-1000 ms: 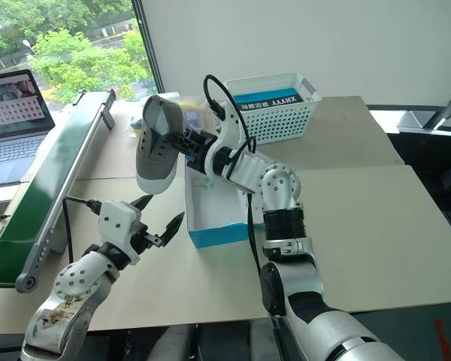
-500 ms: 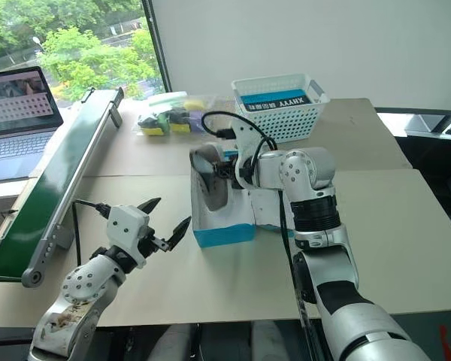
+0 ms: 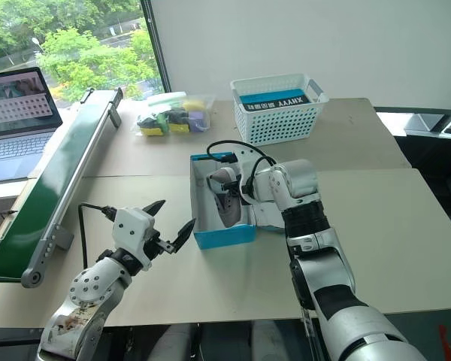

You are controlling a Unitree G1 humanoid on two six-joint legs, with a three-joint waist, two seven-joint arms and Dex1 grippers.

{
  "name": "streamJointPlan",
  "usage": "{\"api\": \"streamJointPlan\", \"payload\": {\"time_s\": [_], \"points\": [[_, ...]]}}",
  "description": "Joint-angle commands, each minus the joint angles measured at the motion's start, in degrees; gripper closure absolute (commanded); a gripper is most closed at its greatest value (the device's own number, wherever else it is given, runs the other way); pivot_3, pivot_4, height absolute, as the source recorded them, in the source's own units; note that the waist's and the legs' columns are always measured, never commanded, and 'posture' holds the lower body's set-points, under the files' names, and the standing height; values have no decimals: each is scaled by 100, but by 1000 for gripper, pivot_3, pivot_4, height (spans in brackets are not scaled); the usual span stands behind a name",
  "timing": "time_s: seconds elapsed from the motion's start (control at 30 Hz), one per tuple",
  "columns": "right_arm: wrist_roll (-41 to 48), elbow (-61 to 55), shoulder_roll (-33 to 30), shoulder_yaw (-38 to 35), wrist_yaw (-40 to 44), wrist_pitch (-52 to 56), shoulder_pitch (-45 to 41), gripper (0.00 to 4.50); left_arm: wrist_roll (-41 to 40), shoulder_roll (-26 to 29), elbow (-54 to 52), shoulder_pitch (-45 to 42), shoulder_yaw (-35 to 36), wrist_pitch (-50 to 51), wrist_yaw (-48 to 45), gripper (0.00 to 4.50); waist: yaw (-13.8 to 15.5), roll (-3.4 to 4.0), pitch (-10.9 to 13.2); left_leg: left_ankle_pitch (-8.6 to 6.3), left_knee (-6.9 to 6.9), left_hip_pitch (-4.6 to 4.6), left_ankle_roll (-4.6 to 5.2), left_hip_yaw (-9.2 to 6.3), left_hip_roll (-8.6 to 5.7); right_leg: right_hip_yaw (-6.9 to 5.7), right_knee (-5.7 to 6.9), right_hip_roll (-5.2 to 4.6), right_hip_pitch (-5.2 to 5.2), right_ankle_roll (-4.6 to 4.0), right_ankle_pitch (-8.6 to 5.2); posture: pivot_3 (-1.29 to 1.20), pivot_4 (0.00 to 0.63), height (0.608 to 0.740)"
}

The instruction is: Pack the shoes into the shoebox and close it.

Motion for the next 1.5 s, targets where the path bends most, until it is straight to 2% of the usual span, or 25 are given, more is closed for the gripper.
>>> {"api": "streamJointPlan", "payload": {"time_s": [0.03,0.1,0.2,0.43,0.53,0.6,0.73,0.87,1.03,1.17,1.33,1.47,1.5], "points": [[-165,-109,124,-145,85,-177,-215,1981,25,-26,-268,22,16,-89,11,0,-1,0,0,0,0,-1,0,0,0,0,0,0,0,0,0,0,150,729],[-233,-105,183,-156,124,-174,-254,1213,31,-21,-265,25,33,-94,1,0,1,0,0,0,0,-1,0,0,0,0,0,0,-1,0,0,0,150,729],[-295,-127,253,-214,163,-174,-298,296,37,-21,-254,29,61,-108,0,0,2,0,0,0,0,0,0,0,0,0,2,0,0,0,0,0,150,729],[-632,-439,261,-242,127,-733,-543,296,61,-8,11,229,1007,-251,256,0,-14,1,1,0,1,-1,0,0,1,0,3,2,-5,0,0,0,150,729],[-781,-637,214,-251,257,-1406,-562,296,-38,-36,255,299,1859,-306,485,0,-7,1,1,0,1,0,0,0,0,-1,0,0,-2,0,0,0,150,729],[-711,-890,213,-215,647,-1967,-557,296,-146,9,404,411,2472,-383,523,0,-14,1,1,0,1,0,0,0,0,-1,1,0,-4,0,0,0,150,729],[-215,-1495,306,-173,1646,-2392,-375,296,-351,89,598,549,3195,-483,437,0,-41,2,1,-1,-2,-2,0,0,3,-1,-3,2,-7,0,0,0,150,729],[170,-2412,17,409,2974,-2727,214,296,-685,163,963,678,3964,-500,350,0,-30,-2,-1,-1,-2,2,-1,-1,3,-4,-5,-1,0,1,-1,0,150,729],[-418,-2684,-499,1437,3719,-3502,845,296,-921,303,1245,829,4321,-431,179,0,6,-5,-3,-1,-1,16,-1,-1,1,-5,-3,-4,11,0,0,0,150,729],[-1100,-2545,-657,1998,3734,-4255,1112,296,-1032,325,1305,1026,4363,-253,110,0,-6,-7,-4,-1,-1,23,-2,-1,3,-6,-1,-4,11,0,0,0,150,729],[-1147,-2660,-526,2066,3872,-4444,1410,296,-1136,325,1279,1240,4406,-145,58,0,-19,-9,-5,-2,-3,22,-4,2,5,-3,-2,-3,8,-2,-1,0,150,729],[-964,-2651,-290,1873,3809,-4177,1525,296,-1117,339,1311,1373,4387,-100,76,0,1,-10,-6,-2,-2,27,-4,1,5,-3,-2,-5,12,-2,-1,0,150,729],[-973,-2661,-277,1866,3815,-4159,1530,133,-1102,342,1316,1397,4379,-86,82,0,0,-10,-6,-2,-2,29,-4,1,5,-3,-1,-4,13,-2,0,0,150,729]]}}
